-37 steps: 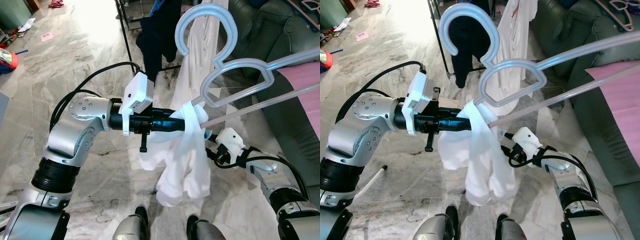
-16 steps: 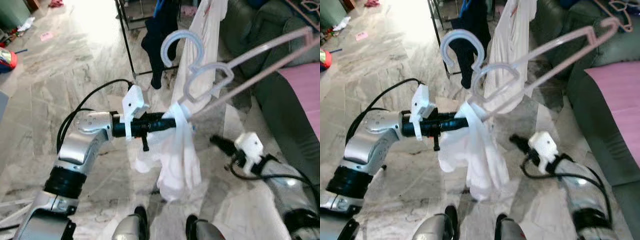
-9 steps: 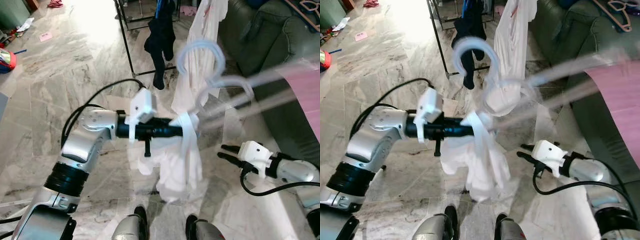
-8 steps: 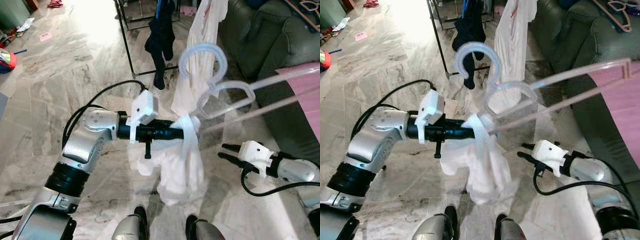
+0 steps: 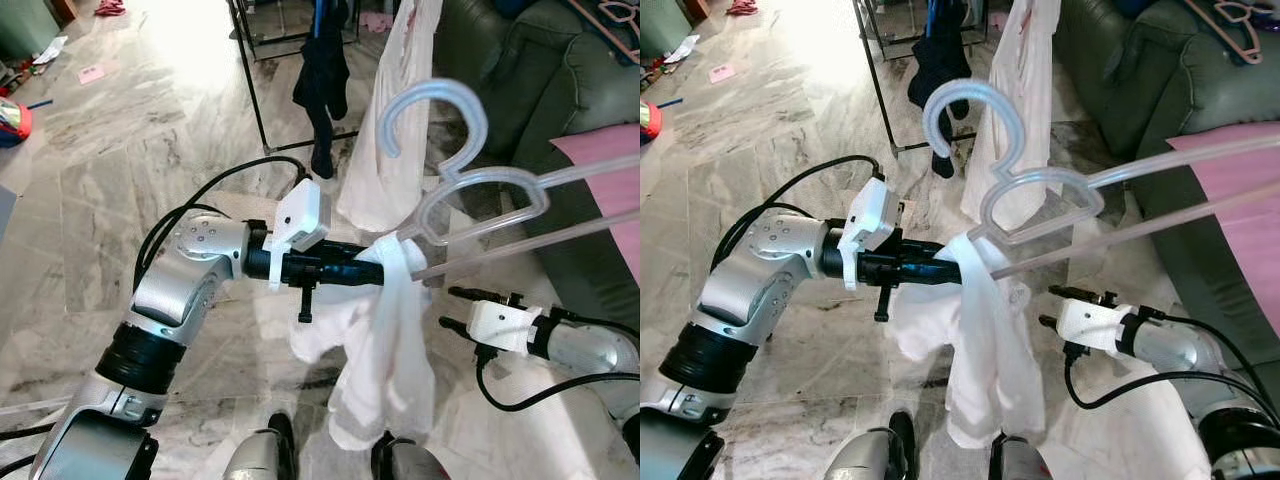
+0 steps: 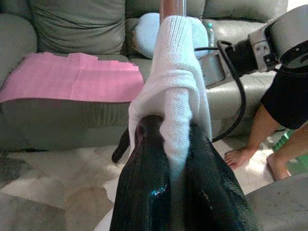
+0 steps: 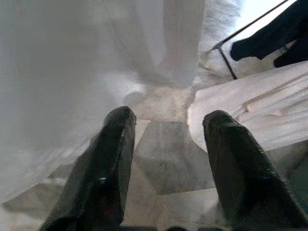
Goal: Hang hanger
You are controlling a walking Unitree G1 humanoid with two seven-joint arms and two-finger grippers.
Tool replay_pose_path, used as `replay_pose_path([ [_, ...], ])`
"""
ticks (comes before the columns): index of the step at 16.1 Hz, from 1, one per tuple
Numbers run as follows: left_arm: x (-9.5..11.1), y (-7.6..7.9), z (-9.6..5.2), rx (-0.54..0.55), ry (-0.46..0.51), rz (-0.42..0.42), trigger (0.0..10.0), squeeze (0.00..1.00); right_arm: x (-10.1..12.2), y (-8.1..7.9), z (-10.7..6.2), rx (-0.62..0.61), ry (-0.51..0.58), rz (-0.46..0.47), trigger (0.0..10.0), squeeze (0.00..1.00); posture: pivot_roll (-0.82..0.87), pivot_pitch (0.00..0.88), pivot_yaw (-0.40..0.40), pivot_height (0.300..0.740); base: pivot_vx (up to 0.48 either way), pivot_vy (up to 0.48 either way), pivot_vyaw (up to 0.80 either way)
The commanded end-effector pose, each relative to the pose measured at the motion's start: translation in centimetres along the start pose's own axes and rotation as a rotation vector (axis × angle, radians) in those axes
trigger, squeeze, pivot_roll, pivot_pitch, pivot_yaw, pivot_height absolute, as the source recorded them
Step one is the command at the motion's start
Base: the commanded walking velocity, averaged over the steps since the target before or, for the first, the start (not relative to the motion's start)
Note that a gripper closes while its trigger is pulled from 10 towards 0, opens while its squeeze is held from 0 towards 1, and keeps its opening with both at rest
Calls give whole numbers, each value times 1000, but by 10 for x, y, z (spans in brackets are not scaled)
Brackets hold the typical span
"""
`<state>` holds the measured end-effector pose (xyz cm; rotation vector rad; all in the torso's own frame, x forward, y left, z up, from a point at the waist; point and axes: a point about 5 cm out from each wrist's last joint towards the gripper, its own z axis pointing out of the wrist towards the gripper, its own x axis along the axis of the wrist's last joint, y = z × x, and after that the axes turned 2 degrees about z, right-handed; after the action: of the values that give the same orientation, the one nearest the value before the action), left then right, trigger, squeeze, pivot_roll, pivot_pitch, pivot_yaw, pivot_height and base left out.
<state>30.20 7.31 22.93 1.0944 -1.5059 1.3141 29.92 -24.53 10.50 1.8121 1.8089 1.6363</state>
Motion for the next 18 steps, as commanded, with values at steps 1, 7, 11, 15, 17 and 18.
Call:
replay_pose_path([
  [1,10,4,2,-47,18,39,0,0,0,-4,3,3,16,11,10000,1000,43,281,76,740,0,0,0],
  [7,14,8,4,-93,20,38,0,0,6,-5,11,27,47,-38,10000,1000,48,278,86,740,0,0,0],
  [11,15,14,12,-138,30,33,0,0,23,-3,33,95,73,-196,10000,0,52,279,84,740,0,0,0],
  [15,17,18,14,-156,37,31,0,0,35,4,46,79,94,-256,10000,0,64,282,83,740,0,0,0],
  [17,18,19,15,-163,35,29,0,0,40,-3,55,98,117,-220,0,0,74,283,82,740,0,0,0],
  [18,18,20,14,-162,36,28,0,0,41,-5,58,97,123,-203,0,0,77,283,82,740,0,0,0],
])
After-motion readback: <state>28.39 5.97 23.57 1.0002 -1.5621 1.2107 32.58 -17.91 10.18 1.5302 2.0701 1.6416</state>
